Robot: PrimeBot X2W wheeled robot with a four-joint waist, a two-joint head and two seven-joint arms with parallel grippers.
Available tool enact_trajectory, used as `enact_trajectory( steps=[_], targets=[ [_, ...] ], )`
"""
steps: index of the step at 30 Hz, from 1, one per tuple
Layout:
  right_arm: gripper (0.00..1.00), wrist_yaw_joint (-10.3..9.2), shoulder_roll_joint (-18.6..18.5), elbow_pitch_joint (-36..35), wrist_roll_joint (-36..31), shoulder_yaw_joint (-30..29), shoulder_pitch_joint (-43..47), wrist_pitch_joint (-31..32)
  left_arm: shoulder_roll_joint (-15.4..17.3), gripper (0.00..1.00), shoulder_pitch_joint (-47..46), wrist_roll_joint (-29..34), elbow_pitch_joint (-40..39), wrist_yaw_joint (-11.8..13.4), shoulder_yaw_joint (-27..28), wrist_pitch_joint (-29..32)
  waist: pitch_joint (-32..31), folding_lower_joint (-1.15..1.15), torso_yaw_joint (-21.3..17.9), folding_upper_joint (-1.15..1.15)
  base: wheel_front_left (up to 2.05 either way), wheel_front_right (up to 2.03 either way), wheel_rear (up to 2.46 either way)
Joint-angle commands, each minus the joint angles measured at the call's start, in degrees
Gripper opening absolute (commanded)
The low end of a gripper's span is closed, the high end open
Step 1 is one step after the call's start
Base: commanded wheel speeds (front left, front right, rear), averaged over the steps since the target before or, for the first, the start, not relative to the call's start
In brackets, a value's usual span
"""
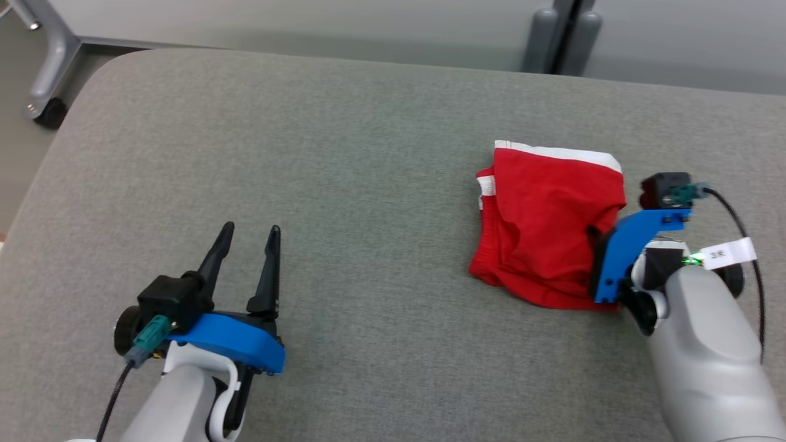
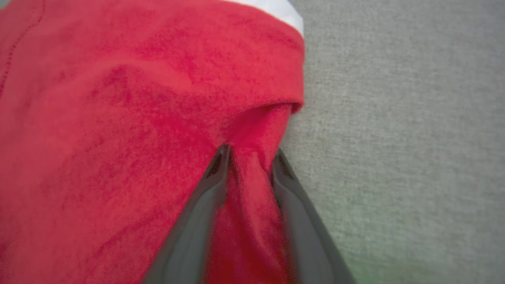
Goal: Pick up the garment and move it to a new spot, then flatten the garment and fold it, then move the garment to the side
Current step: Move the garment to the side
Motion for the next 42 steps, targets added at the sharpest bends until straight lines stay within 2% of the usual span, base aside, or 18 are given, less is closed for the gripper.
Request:
enact_trajectory(
  steps=[1,4,7,13,21,29,31,38,42],
  targets=[
    [0.00,0.08,0.69,1.76,0.04,2.10,0.35,0.17,0.71,1.00,0.59,-0.16,0.11,0.04,0.87,-0.33,-0.92,0.00,-1.66,0.00,0.00,0.00,0.00],
    [0.00,0.10,0.53,1.37,0.43,5.48,-0.86,-0.30,1.17,1.00,1.10,-0.10,-0.27,0.10,1.40,-0.34,-1.43,0.00,-3.25,0.00,0.00,0.00,0.00],
    [0.00,0.09,-0.49,-0.32,2.01,12.50,-2.93,0.29,2.05,1.00,2.35,-0.24,-0.96,0.34,2.82,-0.38,-2.48,0.00,-6.39,0.00,0.00,0.00,0.00],
    [0.00,0.09,-9.15,-7.91,7.47,26.55,-5.80,6.36,2.90,1.00,4.27,0.29,-3.35,1.00,4.87,-0.38,-3.23,0.00,-13.23,0.00,0.00,0.00,0.00],
    [0.00,0.09,-23.29,-17.60,15.19,38.07,-10.77,13.89,5.01,1.00,2.08,1.15,-5.78,1.04,5.91,0.05,0.80,0.00,-20.80,0.00,0.00,0.00,0.00],
    [0.00,0.08,-34.79,-19.38,17.64,42.65,-14.29,14.12,6.63,1.00,-0.94,2.71,-8.67,1.19,4.69,2.42,5.72,0.00,-24.19,0.00,0.00,0.00,0.00],
    [0.00,0.07,-36.82,-17.77,16.68,41.35,-15.12,12.60,7.04,1.00,-1.47,2.72,-9.19,1.21,4.63,2.88,6.58,0.00,-24.46,0.00,0.00,0.00,0.00],
    [0.00,0.07,-37.05,-9.84,10.68,36.92,-15.11,5.41,8.58,1.00,-3.50,3.20,-11.39,0.96,4.19,4.84,9.98,0.00,-23.52,0.00,0.00,0.00,0.00],
    [0.00,0.08,-35.41,-5.13,6.52,33.17,-15.40,0.87,8.89,1.00,-4.45,3.49,-12.67,1.34,4.02,5.64,11.74,0.00,-21.96,0.00,0.00,0.00,0.00]
  ],
)
